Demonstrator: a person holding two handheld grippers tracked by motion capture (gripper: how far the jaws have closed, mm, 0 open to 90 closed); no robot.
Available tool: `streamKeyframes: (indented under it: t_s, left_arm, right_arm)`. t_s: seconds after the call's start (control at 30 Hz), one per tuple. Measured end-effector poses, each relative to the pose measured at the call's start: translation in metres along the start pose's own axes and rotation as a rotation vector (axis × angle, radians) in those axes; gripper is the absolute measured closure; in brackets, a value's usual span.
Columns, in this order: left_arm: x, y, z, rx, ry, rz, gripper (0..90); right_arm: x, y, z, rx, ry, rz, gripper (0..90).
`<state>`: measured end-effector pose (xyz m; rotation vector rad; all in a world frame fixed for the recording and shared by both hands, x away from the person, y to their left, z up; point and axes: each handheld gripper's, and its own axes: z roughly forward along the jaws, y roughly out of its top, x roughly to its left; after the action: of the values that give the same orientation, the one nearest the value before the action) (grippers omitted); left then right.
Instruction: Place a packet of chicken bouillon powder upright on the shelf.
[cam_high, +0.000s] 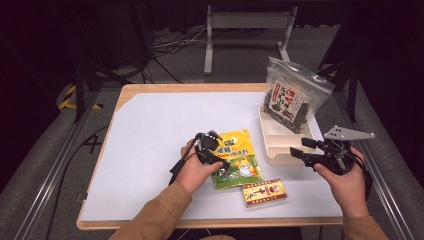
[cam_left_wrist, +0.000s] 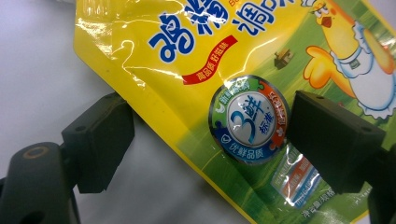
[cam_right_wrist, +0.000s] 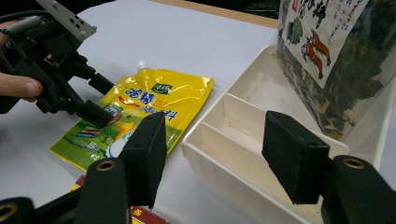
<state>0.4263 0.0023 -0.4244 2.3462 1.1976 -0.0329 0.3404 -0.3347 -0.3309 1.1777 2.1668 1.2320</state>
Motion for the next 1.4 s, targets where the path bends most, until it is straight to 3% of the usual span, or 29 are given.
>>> streamKeyframes:
  t_s: [0.07,0.23,0.33,0.4,0.6,0.7,0.8,0.9,1.13,1.4]
  left_arm:
    - [-0.003,0.002,0.0,0.004,0.03,0.002,20.7]
    - [-0.008,0.004,0.0,0.005,0.032,-0.023,36.6]
    - [-0.012,0.004,0.001,-0.002,0.029,-0.013,50.7]
    - [-0.015,0.002,0.002,-0.018,0.022,-0.012,56.0]
    - [-0.006,-0.001,0.003,-0.052,-0.043,-0.04,66.7]
    - [-0.006,-0.003,0.003,-0.065,-0.051,-0.045,73.4]
    - [-0.005,-0.004,0.003,-0.085,-0.058,-0.029,76.0]
    - [-0.001,-0.006,0.002,-0.107,-0.094,-0.042,79.9]
    - [0.005,-0.004,-0.002,-0.153,-0.125,-0.054,82.2]
    - [0.006,-0.003,-0.022,-0.208,-0.098,-0.001,83.6]
  right_arm:
    - [0.0,0.0,0.001,0.0,0.002,0.0,40.1]
    - [0.0,0.003,0.003,-0.002,0.008,0.002,39.7]
    - [0.001,0.003,0.005,-0.003,0.011,-0.001,39.6]
    - [0.002,0.003,0.007,-0.005,0.015,0.006,39.6]
    - [0.001,0.002,0.005,-0.009,0.016,0.008,39.6]
    - [0.001,0.001,0.005,-0.01,0.019,0.009,39.7]
    - [0.0,0.0,0.005,-0.007,0.02,0.009,40.1]
    - [0.0,0.0,0.004,-0.002,0.02,0.006,41.3]
    - [-0.001,0.001,0.002,-0.001,0.019,0.0,43.1]
    - [0.001,0.002,0.001,0.006,0.018,-0.014,46.7]
